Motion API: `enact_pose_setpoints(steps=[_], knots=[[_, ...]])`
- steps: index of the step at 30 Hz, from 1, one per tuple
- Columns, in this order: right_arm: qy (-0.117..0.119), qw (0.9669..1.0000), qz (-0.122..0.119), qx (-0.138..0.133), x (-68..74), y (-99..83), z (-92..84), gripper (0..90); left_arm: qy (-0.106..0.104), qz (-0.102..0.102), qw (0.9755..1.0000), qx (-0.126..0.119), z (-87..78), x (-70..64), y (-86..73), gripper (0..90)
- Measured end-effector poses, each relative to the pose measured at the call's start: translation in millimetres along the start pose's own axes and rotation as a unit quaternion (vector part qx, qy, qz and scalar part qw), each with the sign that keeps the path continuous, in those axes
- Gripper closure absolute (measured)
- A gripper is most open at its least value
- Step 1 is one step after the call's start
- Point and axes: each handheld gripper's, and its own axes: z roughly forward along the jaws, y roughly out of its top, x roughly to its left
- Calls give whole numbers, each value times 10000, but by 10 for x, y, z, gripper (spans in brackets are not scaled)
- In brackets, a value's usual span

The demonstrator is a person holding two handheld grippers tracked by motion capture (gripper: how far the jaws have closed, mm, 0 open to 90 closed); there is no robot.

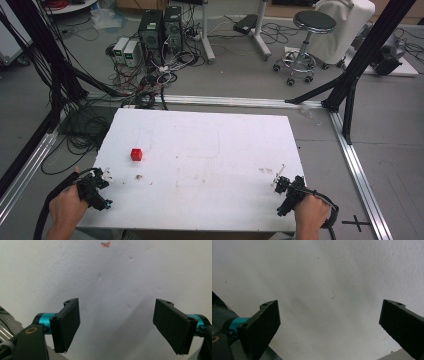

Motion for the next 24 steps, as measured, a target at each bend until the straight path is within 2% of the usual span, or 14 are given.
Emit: enact_pose_setpoints(steps=[7,11,12,15,21,24], knots=[[7,10000,-16,3,5,9,-6,26,15,-7,10000,-42,-8,-7,-5,220],[16,10000,-21,-4,9,18,-1,26,-83,-55,9999,-106,-2,23,-38,220],[15,10000,-29,-16,8,18,0,26,-59,-40,10000,-57,-3,30,-41,220],[0,10000,-32,-22,9,15,-6,26,-50,-47,9999,-152,-11,40,-53,222],[15,10000,-21,-55,15,10,-2,26,-50,104,9998,-168,-25,96,-76,214],[10,10000,-7,-91,16,6,-16,25,-82,177,9994,-282,-43,143,-82,214]])
